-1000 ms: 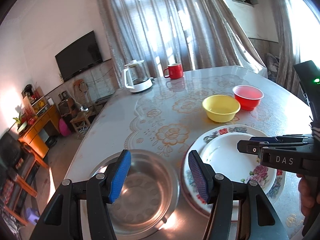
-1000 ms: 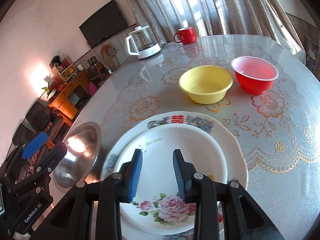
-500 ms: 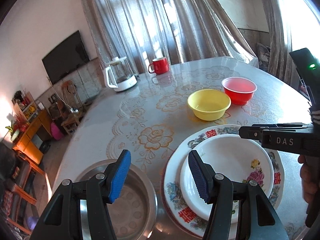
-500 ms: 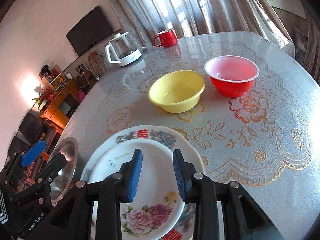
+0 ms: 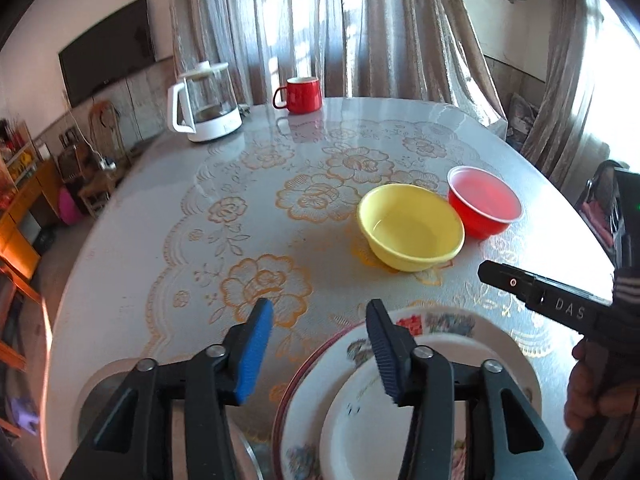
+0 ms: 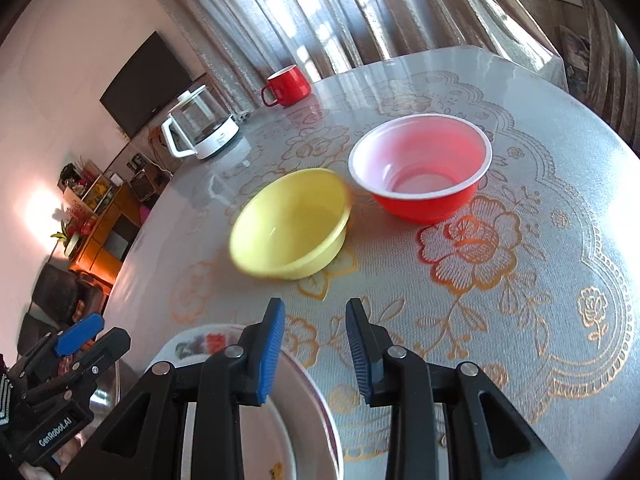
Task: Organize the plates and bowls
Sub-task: 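Move the right gripper to the yellow bowl rim and grasp it, then lift the yellow bowl and carry it over the steel bowl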
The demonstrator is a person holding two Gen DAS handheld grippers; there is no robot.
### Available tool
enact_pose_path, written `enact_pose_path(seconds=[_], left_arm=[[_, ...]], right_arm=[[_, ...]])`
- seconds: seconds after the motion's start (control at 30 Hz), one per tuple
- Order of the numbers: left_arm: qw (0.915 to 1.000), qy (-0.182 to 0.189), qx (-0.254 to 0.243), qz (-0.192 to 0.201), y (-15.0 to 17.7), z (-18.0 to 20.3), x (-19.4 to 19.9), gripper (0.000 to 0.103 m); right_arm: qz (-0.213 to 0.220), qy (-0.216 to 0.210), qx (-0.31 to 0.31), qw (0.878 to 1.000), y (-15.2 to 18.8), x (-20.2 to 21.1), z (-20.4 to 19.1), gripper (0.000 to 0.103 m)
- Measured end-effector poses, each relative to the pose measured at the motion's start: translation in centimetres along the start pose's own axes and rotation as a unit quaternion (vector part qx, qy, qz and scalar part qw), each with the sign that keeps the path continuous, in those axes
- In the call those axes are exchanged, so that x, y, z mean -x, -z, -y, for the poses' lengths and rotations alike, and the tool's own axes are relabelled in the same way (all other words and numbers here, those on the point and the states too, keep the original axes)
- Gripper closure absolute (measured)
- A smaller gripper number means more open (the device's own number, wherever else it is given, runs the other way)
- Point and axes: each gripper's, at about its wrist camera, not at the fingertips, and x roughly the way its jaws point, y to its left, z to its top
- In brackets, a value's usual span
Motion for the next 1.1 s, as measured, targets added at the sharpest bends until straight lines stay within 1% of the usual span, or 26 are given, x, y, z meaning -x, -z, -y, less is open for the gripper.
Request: enact_pose_path(seconds=[0.07,0.2,0.27,0.37,0.53,0.6,0.67,0.7,0.87,0.93,1.0,1.03,1.1], left_arm=[[0.9996,0.017,0.016,-0.012,-1.0,-0.1,-1.2,0.061],[0.9976,0.043,0.045,-0.030,-2.7,-0.2,-3.3,0.061],[0.9957,0.060,0.059,-0.040,-3.5,-0.3,-4.5,0.063],[0.9933,0.079,0.070,-0.046,-4.5,-0.1,-5.7,0.063],[0.9893,0.103,0.086,-0.058,-5.7,0.2,-7.9,0.065],[0.9881,0.108,0.086,-0.068,-5.9,0.5,-8.9,0.071],[0.9849,0.122,0.092,-0.082,-5.9,0.7,-10.0,0.083],[0.9841,0.126,0.093,-0.083,-5.8,0.8,-10.2,0.083],[0.9854,0.131,0.085,-0.068,-5.5,1.0,-9.6,0.084],[0.9859,0.130,0.083,-0.064,-5.4,1.0,-9.2,0.084],[0.9837,0.146,0.087,-0.060,-5.2,1.0,-8.5,0.086],[0.9843,0.145,0.083,-0.057,-5.2,1.2,-8.2,0.086],[0.9884,0.130,0.064,-0.045,-5.2,1.8,-7.4,0.086]], right_arm=[[-0.001,0.000,-0.005,1.000,-0.6,-0.6,0.2,0.072],[-0.010,-0.008,-0.018,1.000,-1.8,-2.1,0.6,0.075],[-0.014,-0.007,-0.022,1.000,-2.4,-2.8,0.8,0.076],[-0.018,-0.012,-0.030,0.999,-2.9,-3.7,1.1,0.077],[-0.023,-0.008,-0.030,0.999,-3.6,-4.7,1.3,0.079],[-0.025,-0.009,-0.024,0.999,-3.8,-4.8,1.1,0.083],[-0.026,-0.005,-0.017,0.999,-3.9,-4.9,0.9,0.083],[-0.027,-0.005,-0.014,1.000,-4.0,-5.0,0.9,0.083],[-0.025,0.008,0.000,1.000,-4.0,-4.9,0.8,0.084],[-0.027,0.006,-0.002,1.000,-4.0,-4.9,1.0,0.084],[-0.027,-0.003,-0.002,1.000,-3.9,-4.7,0.8,0.084],[-0.027,-0.008,0.000,1.000,-3.9,-4.7,0.5,0.085],[-0.026,-0.010,0.012,1.000,-3.8,-4.4,-0.3,0.086]])
